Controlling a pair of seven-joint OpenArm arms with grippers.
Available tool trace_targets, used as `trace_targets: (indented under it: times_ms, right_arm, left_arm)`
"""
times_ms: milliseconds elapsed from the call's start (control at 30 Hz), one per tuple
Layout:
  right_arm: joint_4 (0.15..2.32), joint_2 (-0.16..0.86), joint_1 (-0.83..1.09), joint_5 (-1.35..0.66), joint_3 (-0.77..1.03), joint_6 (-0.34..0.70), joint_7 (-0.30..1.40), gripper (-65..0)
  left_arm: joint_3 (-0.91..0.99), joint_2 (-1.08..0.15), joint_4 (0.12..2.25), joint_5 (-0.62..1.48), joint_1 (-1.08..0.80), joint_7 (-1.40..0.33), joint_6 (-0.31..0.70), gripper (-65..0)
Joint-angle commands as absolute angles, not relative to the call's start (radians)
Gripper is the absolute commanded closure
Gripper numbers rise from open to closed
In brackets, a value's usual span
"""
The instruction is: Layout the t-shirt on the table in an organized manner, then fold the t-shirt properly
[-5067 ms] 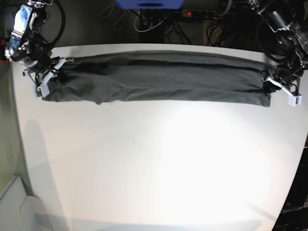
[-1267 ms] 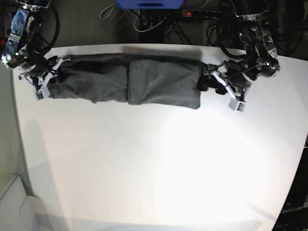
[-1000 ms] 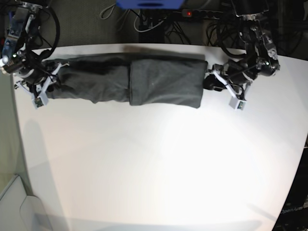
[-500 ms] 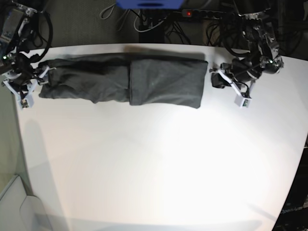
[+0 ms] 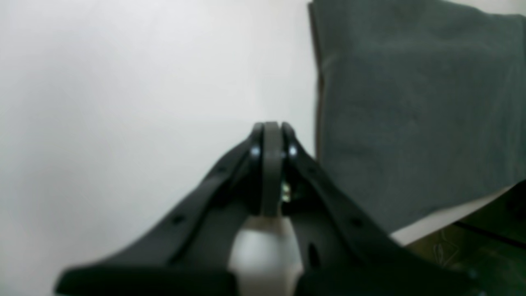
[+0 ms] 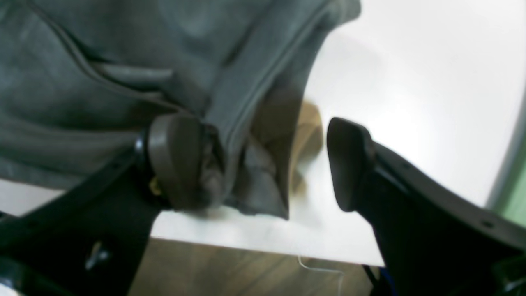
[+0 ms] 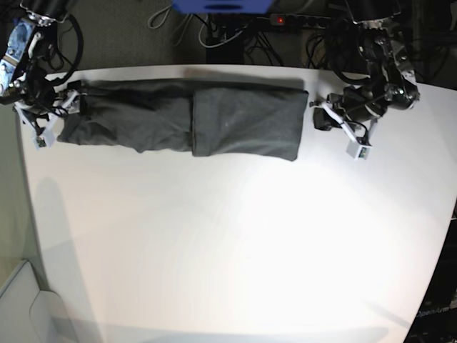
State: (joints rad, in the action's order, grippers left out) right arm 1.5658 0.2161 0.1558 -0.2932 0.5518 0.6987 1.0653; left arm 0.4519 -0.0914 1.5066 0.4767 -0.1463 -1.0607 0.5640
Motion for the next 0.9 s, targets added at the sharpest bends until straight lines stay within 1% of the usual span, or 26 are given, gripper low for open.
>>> trace_targets:
  times_ms: [0, 200, 267, 367, 600, 700, 867]
  right_arm:
    - [1.569, 0.231, 0.142, -0.294, 0.556, 0.698, 1.061, -47.0]
    - [1.517, 0.222, 0.131, -0.294, 0.553, 0.698, 1.061, -46.6]
    - [1.517, 0.22, 0.131, -0.294, 0.552, 0.698, 1.061, -43.8]
    - [1.518, 0.219, 0.131, -0.294, 0.549, 0.698, 1.061, -34.0]
    - [1.524, 0.219, 0.13, -0.294, 0.547, 0.698, 1.061, 0.0]
    - [1.547, 0.222, 0.13, -0.294, 0.547, 0.698, 1.061, -0.1]
    - [1.676, 0.205, 0.133, -0.294, 0.547, 0.698, 1.069, 0.0]
  left_arm:
    - [0.452, -0.099, 1.514, 0.469, -0.142, -1.067, 0.558, -0.4]
    - [0.453, -0.099, 1.514, 0.469, -0.142, -1.067, 0.558, -0.4]
    - [0.453, -0.099, 1.514, 0.469, -0.143, -1.067, 0.558, -0.4]
    - [0.453, -0.114, 1.514, 0.469, -0.143, -1.066, 0.558, -0.3]
    - [0.455, -0.125, 1.512, 0.469, -0.143, -1.066, 0.558, -0.3]
    - [0.455, -0.125, 1.512, 0.469, -0.143, -1.066, 0.558, -0.3]
    - [0.455, -0.125, 1.512, 0.469, -0.142, -1.066, 0.556, -0.3]
